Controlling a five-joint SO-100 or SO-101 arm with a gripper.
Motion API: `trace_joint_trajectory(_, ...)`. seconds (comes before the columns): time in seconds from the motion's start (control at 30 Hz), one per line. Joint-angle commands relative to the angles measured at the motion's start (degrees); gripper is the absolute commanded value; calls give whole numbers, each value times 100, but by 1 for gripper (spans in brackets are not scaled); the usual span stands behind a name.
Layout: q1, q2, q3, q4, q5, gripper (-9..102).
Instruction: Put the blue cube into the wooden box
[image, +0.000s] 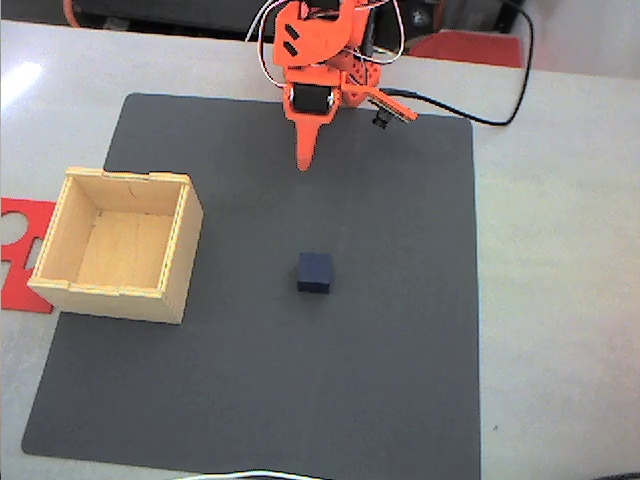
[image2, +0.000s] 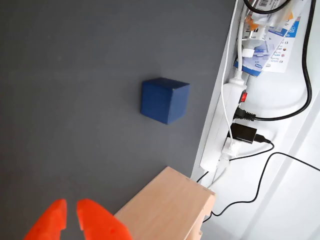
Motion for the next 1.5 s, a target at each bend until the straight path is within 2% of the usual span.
trace_joint_trajectory(0.0,-9,88,-26,-88,9,1)
trace_joint_trajectory(0.93,-9,88,-26,-88,9,1)
trace_joint_trajectory(1.03,-9,88,-26,-53,-132,10)
trace_joint_trajectory(1.2,-316,88,-9,-44,-527,16)
trace_joint_trajectory(1.47,-404,97,70,-668,-659,27)
